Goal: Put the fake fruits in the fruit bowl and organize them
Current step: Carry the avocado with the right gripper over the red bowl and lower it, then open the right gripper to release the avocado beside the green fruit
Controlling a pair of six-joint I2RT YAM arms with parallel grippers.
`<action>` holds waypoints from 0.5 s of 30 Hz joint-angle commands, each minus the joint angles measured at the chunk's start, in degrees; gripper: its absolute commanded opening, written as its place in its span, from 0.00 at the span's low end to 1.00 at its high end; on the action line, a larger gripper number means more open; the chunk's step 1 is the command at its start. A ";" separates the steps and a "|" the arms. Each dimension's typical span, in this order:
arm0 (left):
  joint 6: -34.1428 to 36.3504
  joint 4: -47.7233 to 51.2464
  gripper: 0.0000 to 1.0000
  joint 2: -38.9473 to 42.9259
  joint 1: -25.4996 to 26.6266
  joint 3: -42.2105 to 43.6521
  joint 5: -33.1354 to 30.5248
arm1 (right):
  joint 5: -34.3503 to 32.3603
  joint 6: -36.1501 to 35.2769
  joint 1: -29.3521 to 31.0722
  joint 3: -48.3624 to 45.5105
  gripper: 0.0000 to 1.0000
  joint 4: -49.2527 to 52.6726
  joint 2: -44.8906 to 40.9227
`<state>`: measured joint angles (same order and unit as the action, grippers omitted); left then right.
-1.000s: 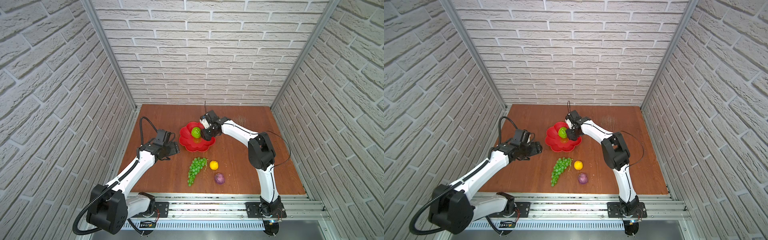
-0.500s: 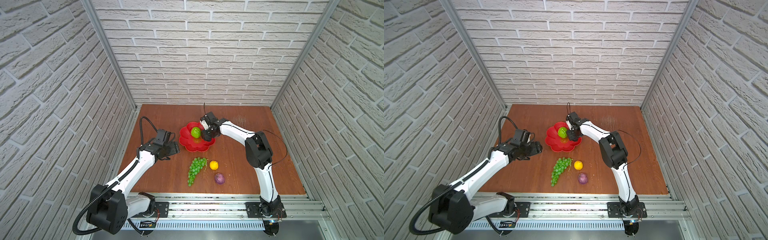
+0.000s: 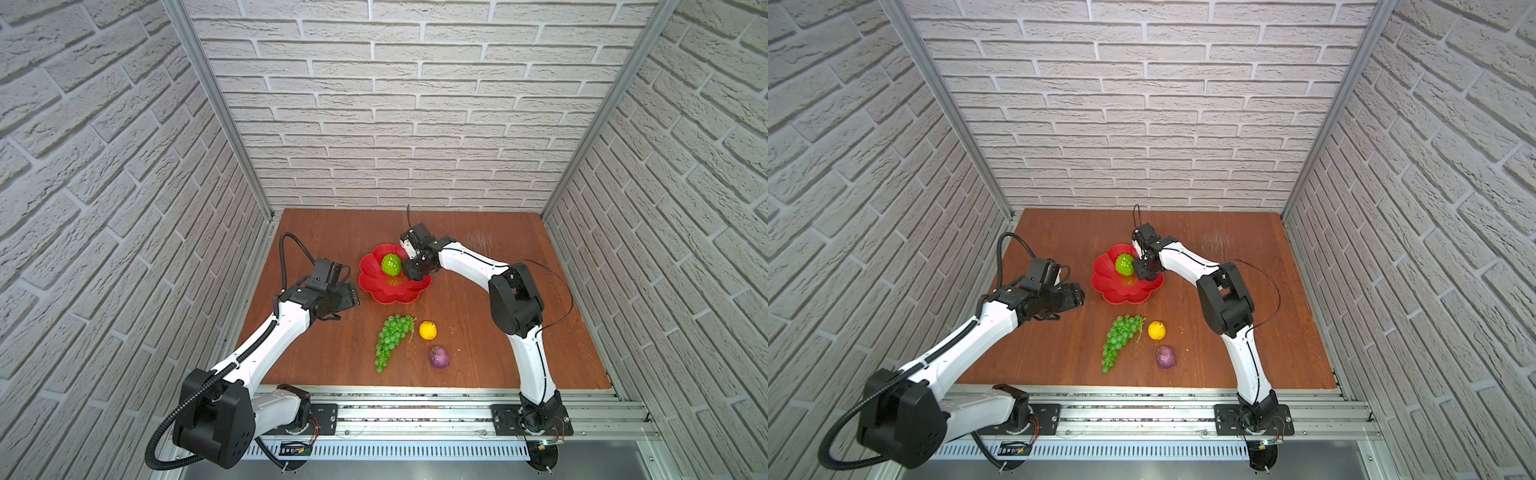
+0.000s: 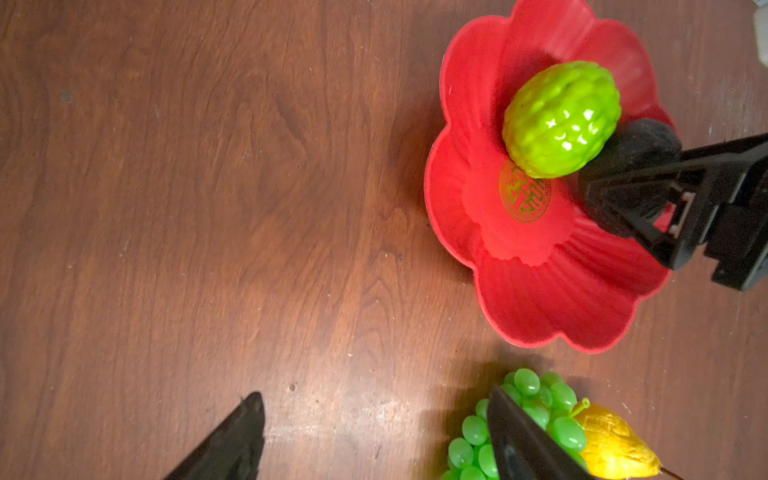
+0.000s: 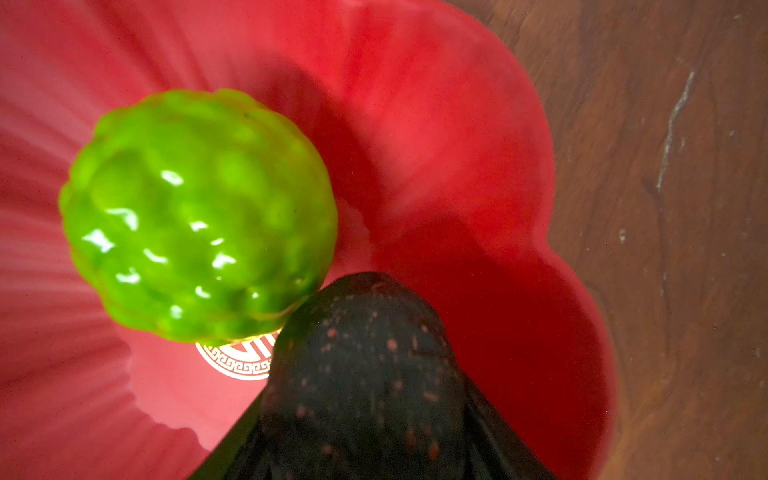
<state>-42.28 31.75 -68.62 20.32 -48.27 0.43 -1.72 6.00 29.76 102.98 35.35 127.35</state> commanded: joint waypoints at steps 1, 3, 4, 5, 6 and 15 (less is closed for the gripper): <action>-0.56 -0.24 0.83 1.30 0.18 -0.18 -0.74 | -0.51 0.29 0.30 1.66 0.68 -1.03 0.78; -0.65 -0.11 0.83 1.66 0.27 -0.06 -0.78 | -0.37 0.34 0.30 1.51 0.71 -1.12 0.25; -0.70 -0.11 0.83 1.72 0.31 0.04 -0.71 | -0.39 0.31 0.31 1.33 0.72 -1.24 0.01; -0.78 -0.15 0.83 2.01 0.25 0.24 -0.72 | -0.42 0.22 0.30 1.27 0.73 -1.34 -0.21; -0.78 -0.11 0.84 2.09 0.31 0.28 -0.69 | -0.48 0.09 0.30 1.16 0.74 -1.47 -0.54; -0.96 1.18 0.84 2.45 0.60 0.26 -0.10 | 0.19 -0.83 0.30 1.08 0.74 -0.43 -4.06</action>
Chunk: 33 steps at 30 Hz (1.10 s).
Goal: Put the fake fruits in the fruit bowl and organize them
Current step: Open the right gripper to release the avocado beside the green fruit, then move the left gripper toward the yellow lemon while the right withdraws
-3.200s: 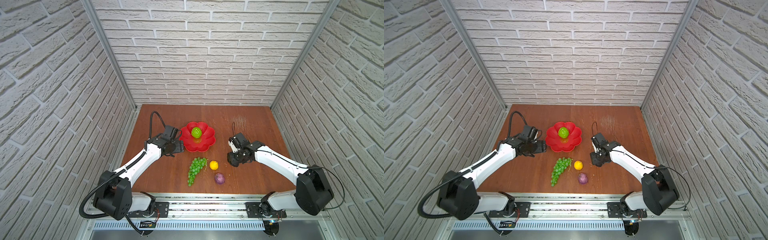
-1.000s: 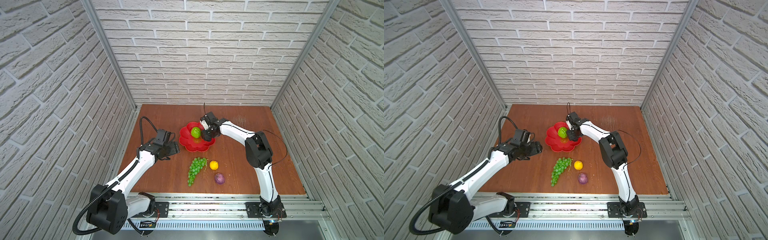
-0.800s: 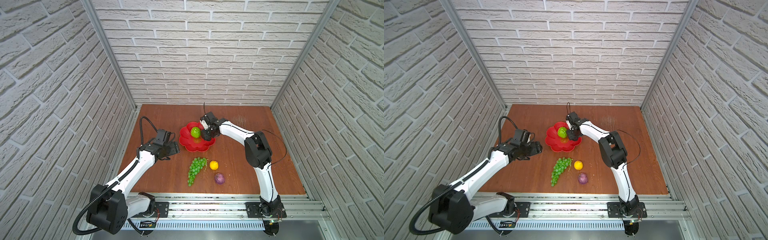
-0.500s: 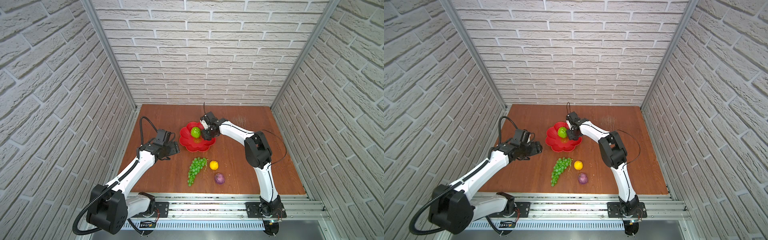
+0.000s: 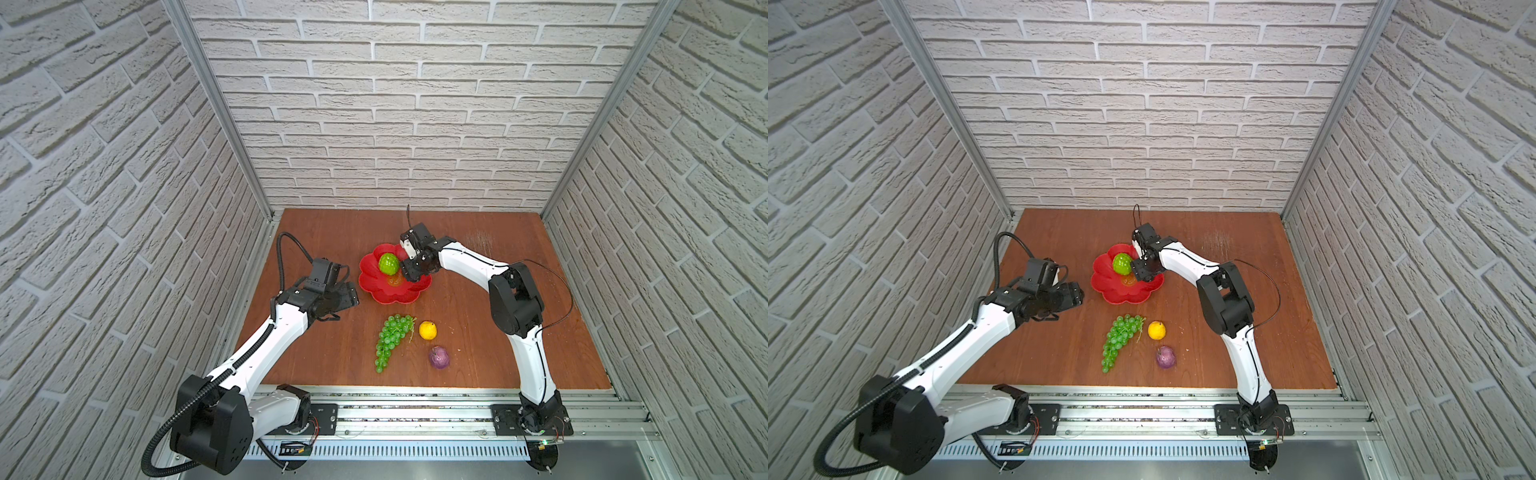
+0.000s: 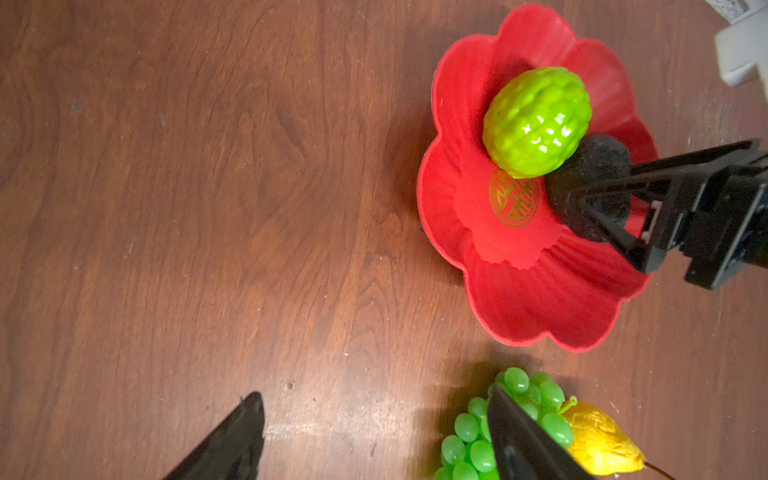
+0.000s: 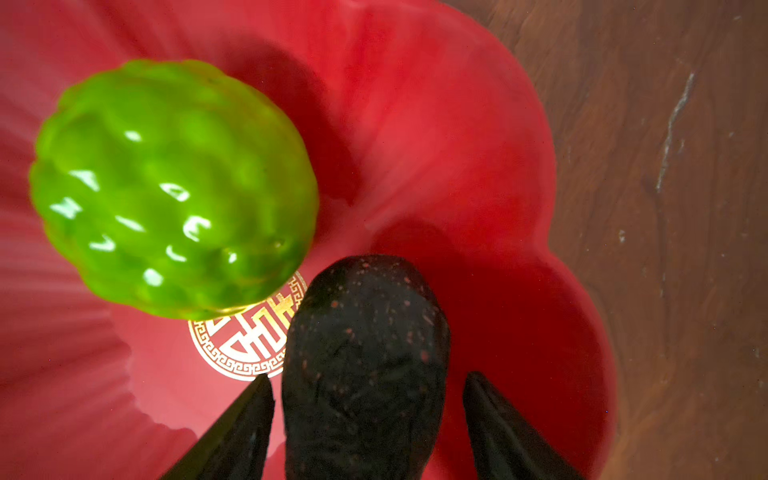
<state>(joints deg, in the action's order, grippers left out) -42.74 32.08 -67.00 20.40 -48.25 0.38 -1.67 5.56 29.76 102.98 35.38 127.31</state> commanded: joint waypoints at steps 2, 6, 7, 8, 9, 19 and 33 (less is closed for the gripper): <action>-0.42 1.44 0.84 0.81 0.71 -0.08 0.61 | 0.54 -0.46 0.30 0.87 0.74 0.04 -5.56; 0.38 2.46 0.84 0.42 1.51 -0.92 2.07 | 0.75 -0.86 0.30 -1.43 0.75 -0.45 -10.03; 0.78 2.80 0.84 0.17 1.79 -1.26 2.36 | 0.84 -0.97 0.32 -1.99 0.75 -0.72 -11.14; 1.19 3.31 0.84 -0.04 2.07 -1.74 2.73 | 1.18 -1.11 0.30 -2.85 0.75 -0.91 -12.38; 1.73 3.81 0.84 -0.46 2.39 -2.27 3.20 | 1.65 -1.23 0.38 -3.50 0.75 -1.10 -13.52; 5.05 7.33 0.83 -3.42 9.97 -6.75 3.16 | 2.16 1.76 0.65 -23.51 0.74 -8.62 -31.51; 5.92 9.28 0.82 -20.97 26.10 -21.59 5.19 | -5.43 7.76 0.64 -48.89 0.71 -4.00 -53.00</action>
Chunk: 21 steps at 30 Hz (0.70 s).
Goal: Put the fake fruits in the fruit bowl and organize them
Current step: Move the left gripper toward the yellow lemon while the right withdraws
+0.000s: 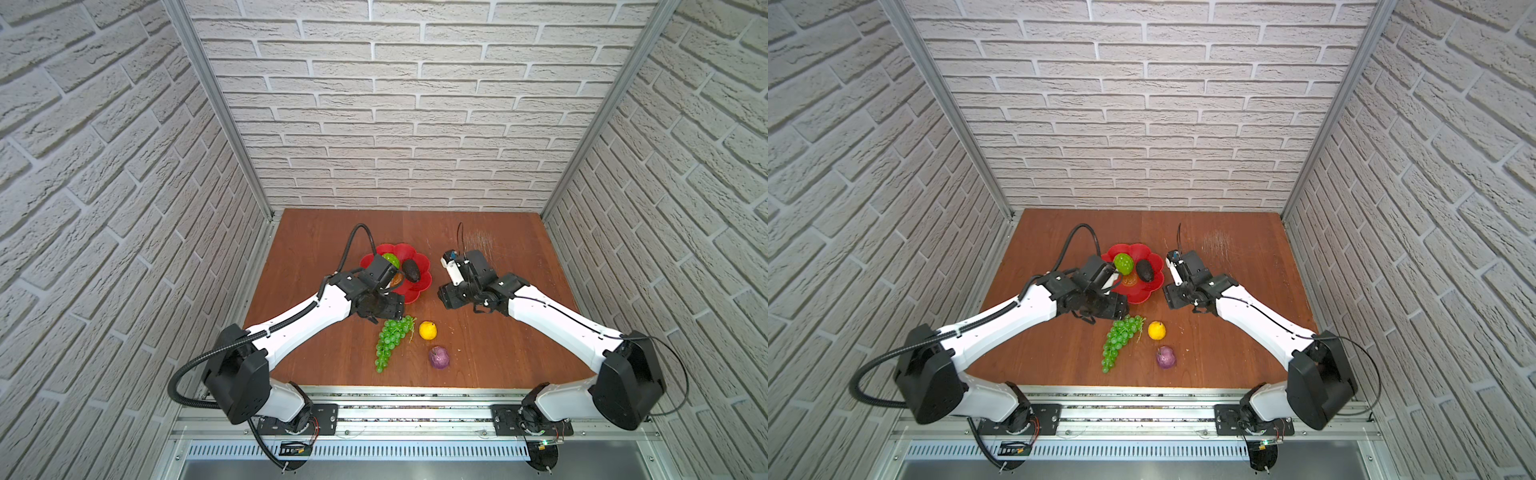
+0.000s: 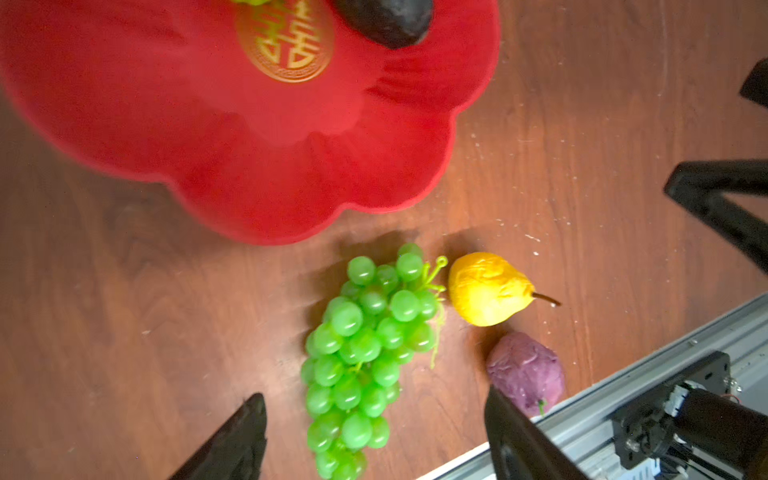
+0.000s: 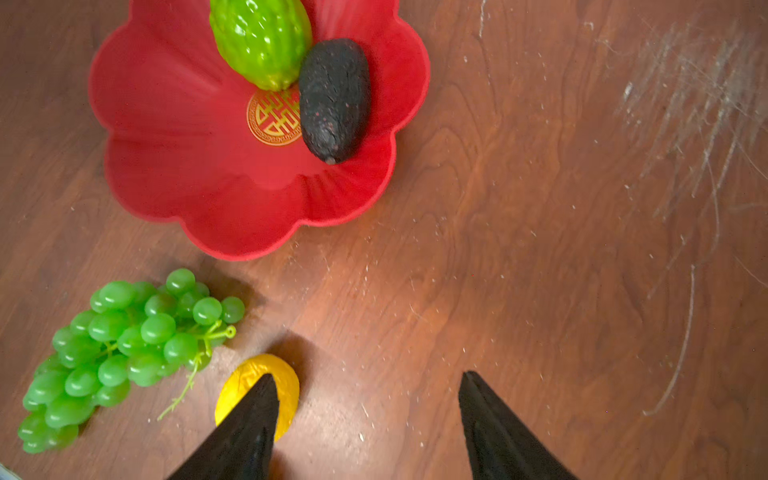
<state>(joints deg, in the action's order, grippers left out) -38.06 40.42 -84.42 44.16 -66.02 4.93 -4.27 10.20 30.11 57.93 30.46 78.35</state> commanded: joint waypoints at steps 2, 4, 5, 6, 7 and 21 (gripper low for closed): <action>2.50 2.50 0.82 -7.18 4.82 -7.67 -0.94 | -3.45 5.16 0.24 -7.49 0.71 1.43 -6.73; 3.68 4.02 0.81 -10.29 6.63 -11.16 -2.23 | -6.20 6.74 0.13 -9.56 0.72 3.56 -8.73; 4.20 4.44 0.81 -11.84 7.43 -12.45 -2.69 | -7.18 6.85 -0.09 -10.25 0.73 4.79 -9.37; 4.71 4.41 0.81 -13.20 8.11 -13.55 -2.86 | -7.28 6.85 -0.54 -10.74 0.73 5.87 -9.92; 5.20 4.18 0.81 -14.20 8.64 -14.34 -2.74 | -6.99 7.03 -0.99 -10.86 0.73 6.73 -10.26; 14.86 10.72 0.80 -29.79 11.17 -28.39 -2.26 | 1.98 6.68 -11.82 -13.28 0.77 4.98 -13.11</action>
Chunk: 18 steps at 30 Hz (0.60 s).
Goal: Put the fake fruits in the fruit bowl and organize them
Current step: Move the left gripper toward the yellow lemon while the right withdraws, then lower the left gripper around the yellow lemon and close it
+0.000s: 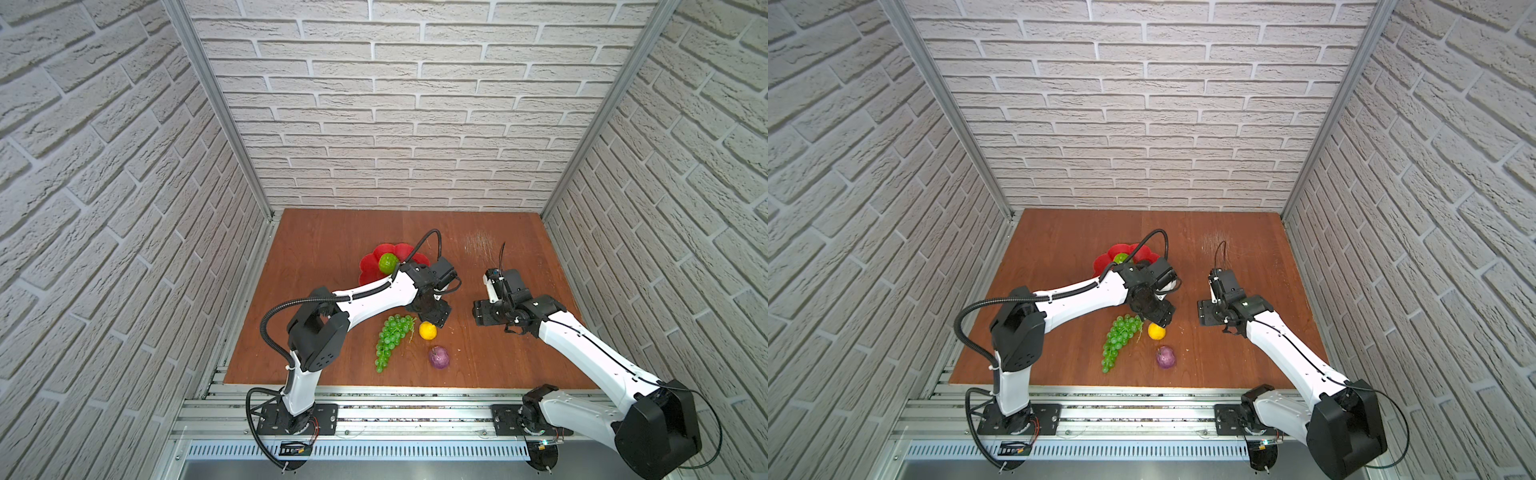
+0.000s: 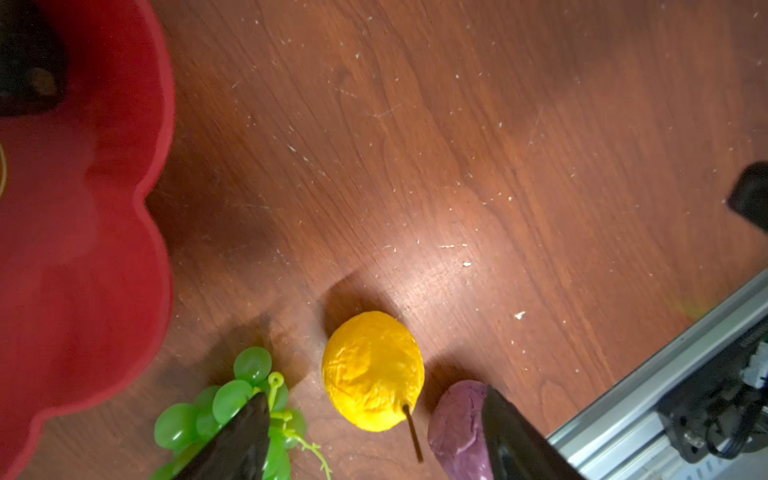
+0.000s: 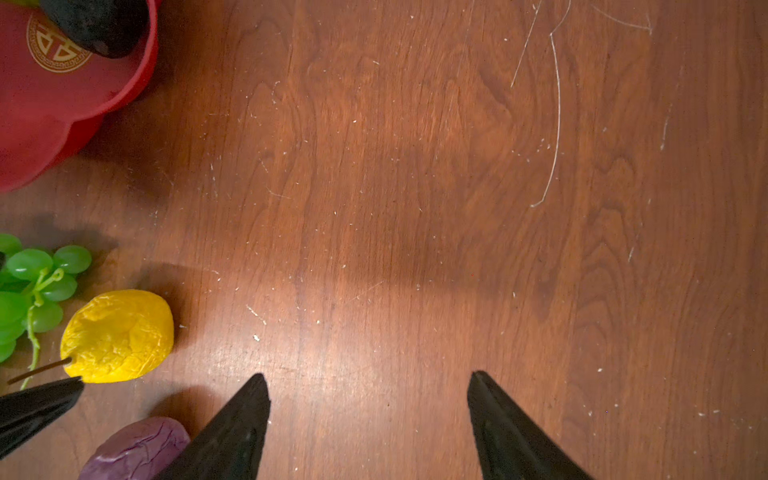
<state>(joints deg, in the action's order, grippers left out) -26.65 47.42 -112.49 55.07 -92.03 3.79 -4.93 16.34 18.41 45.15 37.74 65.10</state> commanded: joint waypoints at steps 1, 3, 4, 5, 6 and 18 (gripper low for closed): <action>3.88 4.40 0.80 -2.43 0.30 -3.14 -1.09 | 2.71 0.53 -0.13 -0.36 0.77 -2.52 0.45; 4.67 5.71 0.80 -4.48 0.29 -4.57 -0.33 | 3.44 0.74 -0.11 -0.55 0.77 -3.42 1.04; 4.94 6.38 0.80 -5.33 0.27 -5.38 0.08 | 3.88 0.81 -0.13 -0.71 0.77 -3.75 1.25; 5.35 7.25 0.80 -6.31 0.28 -6.23 0.58 | 4.17 0.96 -0.11 -0.88 0.77 -3.98 1.55; 5.46 7.59 0.80 -6.93 0.30 -6.90 0.69 | 4.35 1.11 -0.14 -1.05 0.77 -4.19 1.90; 7.32 7.03 0.79 -10.67 0.36 -6.85 2.36 | 4.09 2.73 -0.13 -2.64 0.76 -5.73 1.47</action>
<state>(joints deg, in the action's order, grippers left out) -20.58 53.12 -121.60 55.20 -98.00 4.93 -1.21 17.91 18.37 43.51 33.89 67.18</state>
